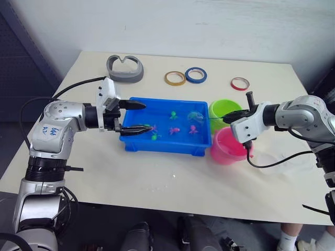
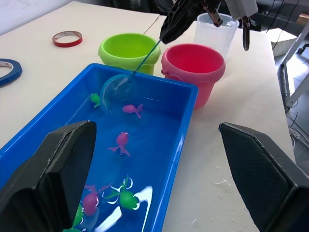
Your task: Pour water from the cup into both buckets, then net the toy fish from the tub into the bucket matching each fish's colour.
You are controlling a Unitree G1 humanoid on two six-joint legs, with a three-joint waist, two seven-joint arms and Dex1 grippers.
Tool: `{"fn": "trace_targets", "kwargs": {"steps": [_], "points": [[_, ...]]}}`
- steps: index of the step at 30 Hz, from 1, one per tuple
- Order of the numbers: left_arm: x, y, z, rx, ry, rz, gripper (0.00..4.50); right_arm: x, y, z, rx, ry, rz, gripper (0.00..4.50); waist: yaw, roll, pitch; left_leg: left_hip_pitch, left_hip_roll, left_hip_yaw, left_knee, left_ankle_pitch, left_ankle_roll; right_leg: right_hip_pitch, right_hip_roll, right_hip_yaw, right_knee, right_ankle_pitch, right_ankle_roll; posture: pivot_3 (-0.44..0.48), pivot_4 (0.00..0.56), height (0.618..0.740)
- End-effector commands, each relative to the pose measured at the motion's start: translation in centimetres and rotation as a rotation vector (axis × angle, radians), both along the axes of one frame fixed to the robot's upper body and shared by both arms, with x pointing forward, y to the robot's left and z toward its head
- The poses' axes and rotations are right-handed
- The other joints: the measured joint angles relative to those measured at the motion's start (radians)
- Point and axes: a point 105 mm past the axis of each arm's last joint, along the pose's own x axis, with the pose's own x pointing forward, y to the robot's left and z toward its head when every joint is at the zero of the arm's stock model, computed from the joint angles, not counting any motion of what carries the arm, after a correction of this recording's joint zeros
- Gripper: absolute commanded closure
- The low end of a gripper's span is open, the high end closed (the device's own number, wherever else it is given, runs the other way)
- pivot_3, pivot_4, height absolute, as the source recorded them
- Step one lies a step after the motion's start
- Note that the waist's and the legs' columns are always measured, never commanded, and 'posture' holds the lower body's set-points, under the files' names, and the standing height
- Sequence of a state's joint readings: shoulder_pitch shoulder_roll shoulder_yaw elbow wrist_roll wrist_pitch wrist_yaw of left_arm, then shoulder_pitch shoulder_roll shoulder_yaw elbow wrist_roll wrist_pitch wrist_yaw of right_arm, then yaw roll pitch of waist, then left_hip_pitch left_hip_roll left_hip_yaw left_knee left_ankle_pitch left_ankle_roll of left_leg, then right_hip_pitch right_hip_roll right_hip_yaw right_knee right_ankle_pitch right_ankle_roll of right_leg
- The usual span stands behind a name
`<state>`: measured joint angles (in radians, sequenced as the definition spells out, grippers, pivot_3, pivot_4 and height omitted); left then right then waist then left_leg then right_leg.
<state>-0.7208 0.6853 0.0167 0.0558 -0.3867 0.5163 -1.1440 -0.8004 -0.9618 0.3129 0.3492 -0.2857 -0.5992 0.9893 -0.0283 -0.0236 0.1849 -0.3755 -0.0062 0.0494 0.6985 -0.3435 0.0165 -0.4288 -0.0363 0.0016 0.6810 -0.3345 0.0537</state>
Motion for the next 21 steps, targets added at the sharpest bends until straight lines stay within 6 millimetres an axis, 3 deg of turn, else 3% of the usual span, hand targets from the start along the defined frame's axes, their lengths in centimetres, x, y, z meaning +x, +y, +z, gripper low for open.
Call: {"fn": "trace_targets", "kwargs": {"steps": [1, 4, 7, 15, 21], "points": [[-0.3, -0.3, 1.3, -0.009, -0.047, -0.018, 0.05, -0.7, 0.4, 1.0, 0.120, 0.069, -0.045, 4.50, 0.000, 0.000, 0.000, 0.000, 0.000, 0.000, 0.000, 0.000, 0.000, 0.000, 0.000, 0.000, 0.000, 0.000, 0.000, 0.000, 0.150, 0.740], [-0.3, -0.5, 1.3, -0.010, -0.048, -0.023, 0.05, -1.4, 0.7, 0.6, 0.179, 0.145, -0.078, 4.50, 0.000, 0.000, 0.000, 0.000, 0.000, 0.000, 0.000, 0.000, 0.000, 0.000, 0.000, 0.000, 0.000, 0.000, 0.000, 0.000, 0.150, 0.740], [-0.2, -0.5, 1.4, -0.009, -0.051, -0.028, 0.05, -1.9, 1.1, 0.5, 0.358, 0.308, -0.186, 4.50, 0.001, 0.000, 0.000, 0.000, 0.000, -0.001, 0.000, 0.000, 0.000, 0.000, 0.000, 0.000, 0.000, 0.000, 0.000, 0.000, 0.150, 0.740], [0.1, -0.6, 1.4, -0.004, -0.053, -0.043, 0.05, -3.4, 0.2, 0.3, 0.684, 0.701, -0.487, 4.50, 0.001, 0.000, 0.000, 0.000, 0.000, -0.001, 0.000, 0.000, 0.000, 0.000, 0.000, -0.001, 0.000, 0.000, 0.000, 0.000, 0.150, 0.740], [0.5, -1.1, 1.3, -0.007, -0.058, -0.064, 0.05, -4.4, 0.3, 0.8, 0.861, 0.855, -0.546, 4.50, 0.003, 0.000, 0.000, 0.000, 0.000, -0.001, 0.000, 0.000, 0.000, 0.000, 0.000, -0.001, -0.001, 0.000, 0.000, 0.000, 0.150, 0.740]]}}
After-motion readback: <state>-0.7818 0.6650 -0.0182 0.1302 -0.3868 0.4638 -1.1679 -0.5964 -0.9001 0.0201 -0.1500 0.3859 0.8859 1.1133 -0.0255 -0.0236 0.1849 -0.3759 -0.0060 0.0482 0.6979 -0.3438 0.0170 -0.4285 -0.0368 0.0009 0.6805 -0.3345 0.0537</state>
